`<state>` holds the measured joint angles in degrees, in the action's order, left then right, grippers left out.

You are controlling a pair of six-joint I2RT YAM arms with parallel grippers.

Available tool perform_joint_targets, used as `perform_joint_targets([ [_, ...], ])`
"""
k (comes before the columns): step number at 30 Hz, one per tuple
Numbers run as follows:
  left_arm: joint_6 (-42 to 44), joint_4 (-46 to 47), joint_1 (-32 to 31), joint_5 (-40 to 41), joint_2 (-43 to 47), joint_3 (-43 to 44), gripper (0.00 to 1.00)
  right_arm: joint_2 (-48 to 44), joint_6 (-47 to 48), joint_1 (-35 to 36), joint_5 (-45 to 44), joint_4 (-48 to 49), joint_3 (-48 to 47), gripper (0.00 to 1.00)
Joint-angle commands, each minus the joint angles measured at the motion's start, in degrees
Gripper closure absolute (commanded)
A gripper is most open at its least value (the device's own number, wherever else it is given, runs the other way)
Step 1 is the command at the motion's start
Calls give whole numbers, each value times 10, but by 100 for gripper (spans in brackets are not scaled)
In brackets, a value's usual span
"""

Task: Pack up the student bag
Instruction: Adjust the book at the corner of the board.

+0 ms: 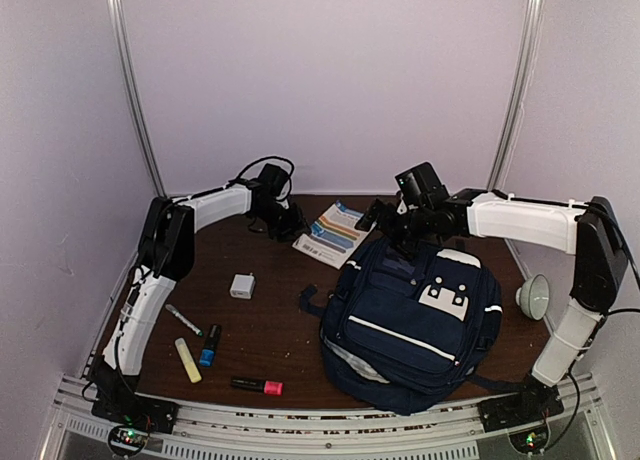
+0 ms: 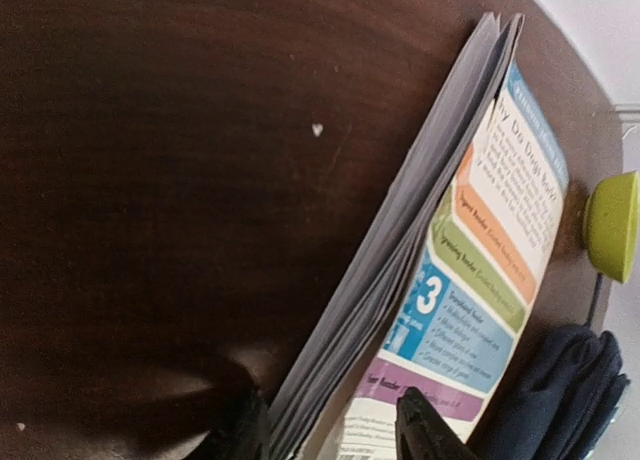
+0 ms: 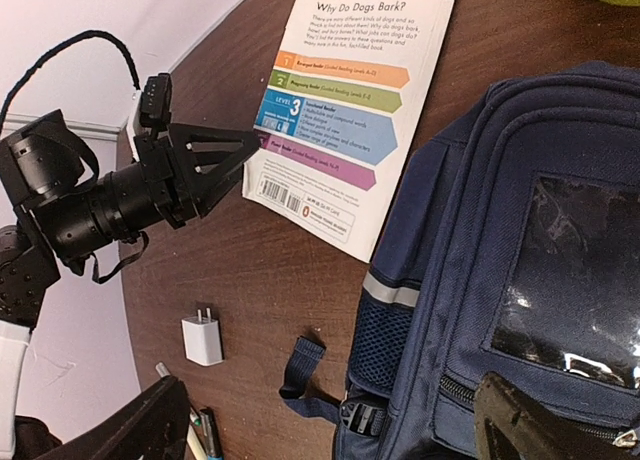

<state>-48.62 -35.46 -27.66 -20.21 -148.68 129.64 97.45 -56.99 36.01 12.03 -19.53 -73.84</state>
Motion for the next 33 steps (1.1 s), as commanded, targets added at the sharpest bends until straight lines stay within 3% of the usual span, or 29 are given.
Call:
perform_joint_targets([
  [1, 69, -55, -16, 52, 17, -6, 58, -7, 0, 4, 8, 9, 10, 0],
  [6, 95, -90, -34, 90, 16, -6, 71, -12, 0, 5, 8, 5, 15, 0],
  [11, 130, -140, -51, 122, 5, 14, 68, -18, -1, 6, 8, 11, 26, 0],
  [17, 155, -179, -66, 153, -6, 36, 100, -16, -2, 7, 15, 15, 30, 0],
  [24, 162, -173, -76, 136, 26, 16, 100, -24, 0, 10, 16, 11, 31, 0],
  [33, 163, -163, -80, 201, 159, -156, 100, -46, 6, 13, 10, -3, 35, 0],
])
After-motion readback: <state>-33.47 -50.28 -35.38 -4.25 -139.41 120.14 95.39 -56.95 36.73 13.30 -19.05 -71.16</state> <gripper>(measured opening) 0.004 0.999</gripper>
